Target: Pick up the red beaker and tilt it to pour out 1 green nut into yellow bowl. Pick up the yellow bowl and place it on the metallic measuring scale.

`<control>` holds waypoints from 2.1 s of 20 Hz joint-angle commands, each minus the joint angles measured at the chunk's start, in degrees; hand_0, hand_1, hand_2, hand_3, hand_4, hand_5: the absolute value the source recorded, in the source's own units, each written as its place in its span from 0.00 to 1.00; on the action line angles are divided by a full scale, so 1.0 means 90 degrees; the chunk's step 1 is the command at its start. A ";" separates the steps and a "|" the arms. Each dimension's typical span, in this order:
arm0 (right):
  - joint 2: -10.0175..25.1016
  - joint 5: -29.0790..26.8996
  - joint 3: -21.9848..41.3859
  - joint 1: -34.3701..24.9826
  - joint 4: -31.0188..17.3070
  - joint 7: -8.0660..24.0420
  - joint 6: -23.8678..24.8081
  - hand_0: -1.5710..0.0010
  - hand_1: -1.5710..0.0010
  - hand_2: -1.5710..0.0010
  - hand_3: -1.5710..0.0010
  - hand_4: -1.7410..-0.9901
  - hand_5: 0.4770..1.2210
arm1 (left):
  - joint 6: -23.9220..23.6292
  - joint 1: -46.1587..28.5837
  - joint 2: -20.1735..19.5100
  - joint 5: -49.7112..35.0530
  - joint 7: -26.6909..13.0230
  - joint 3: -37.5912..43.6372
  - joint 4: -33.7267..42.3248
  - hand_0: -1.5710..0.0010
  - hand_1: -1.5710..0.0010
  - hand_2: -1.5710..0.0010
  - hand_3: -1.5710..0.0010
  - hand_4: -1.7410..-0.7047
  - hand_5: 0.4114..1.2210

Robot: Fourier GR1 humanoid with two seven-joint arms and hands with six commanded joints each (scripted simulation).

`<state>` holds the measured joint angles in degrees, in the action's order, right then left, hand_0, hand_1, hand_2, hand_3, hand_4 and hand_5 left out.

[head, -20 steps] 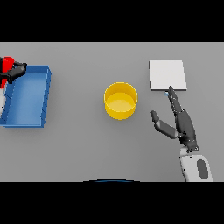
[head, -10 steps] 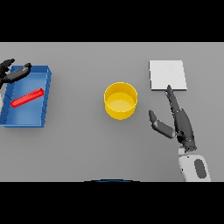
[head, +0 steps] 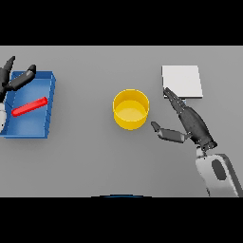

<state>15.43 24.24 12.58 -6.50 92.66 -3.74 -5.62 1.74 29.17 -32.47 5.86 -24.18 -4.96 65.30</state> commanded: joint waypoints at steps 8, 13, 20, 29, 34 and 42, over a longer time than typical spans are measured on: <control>0.0926 0.1764 0.1331 -0.1654 -0.0734 -0.0492 -0.0858 1.00 1.00 1.00 1.00 0.77 0.22 | 0.0065 -0.0037 0.0007 -0.0115 -0.0275 0.0035 0.0168 1.00 1.00 1.00 1.00 0.90 0.34; 0.0925 0.2316 0.1965 -0.2410 -0.1541 -0.0859 -0.1180 1.00 1.00 1.00 1.00 0.78 0.22 | 0.0129 -0.0087 -0.0010 -0.0134 -0.0186 0.0036 0.0157 1.00 1.00 1.00 1.00 0.90 0.35; 0.0718 0.2642 0.2579 -0.3224 -0.2425 -0.1103 -0.1805 1.00 1.00 1.00 1.00 0.77 0.25 | 0.0169 -0.0041 -0.0087 -0.0112 -0.0125 0.0090 0.0019 1.00 1.00 1.00 1.00 0.90 0.36; 0.0467 0.2893 0.2972 -0.3816 -0.3466 -0.1172 -0.2159 1.00 1.00 1.00 0.99 0.74 0.29 | 0.0245 -0.0071 -0.0171 -0.0073 -0.0081 0.0087 -0.0045 1.00 1.00 1.00 1.00 0.92 0.37; 0.0293 0.2952 0.3003 -0.3905 -0.3706 -0.1123 -0.2030 0.88 0.88 0.88 0.86 0.58 0.56 | 0.0255 0.0014 -0.0092 -0.0059 -0.0053 0.0030 -0.0065 1.00 1.00 1.00 1.00 0.92 0.37; 0.0468 0.2760 0.3021 -0.3871 -0.3480 -0.1359 -0.2211 0.15 0.16 0.21 0.32 0.11 0.93 | 0.0273 0.0127 -0.0147 -0.0029 -0.0026 0.0055 -0.0156 1.00 1.00 1.00 1.00 0.92 0.37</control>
<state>19.66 49.01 39.77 -41.36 61.35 -16.21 -25.50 4.19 30.31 -33.81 5.60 -24.35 -4.46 63.89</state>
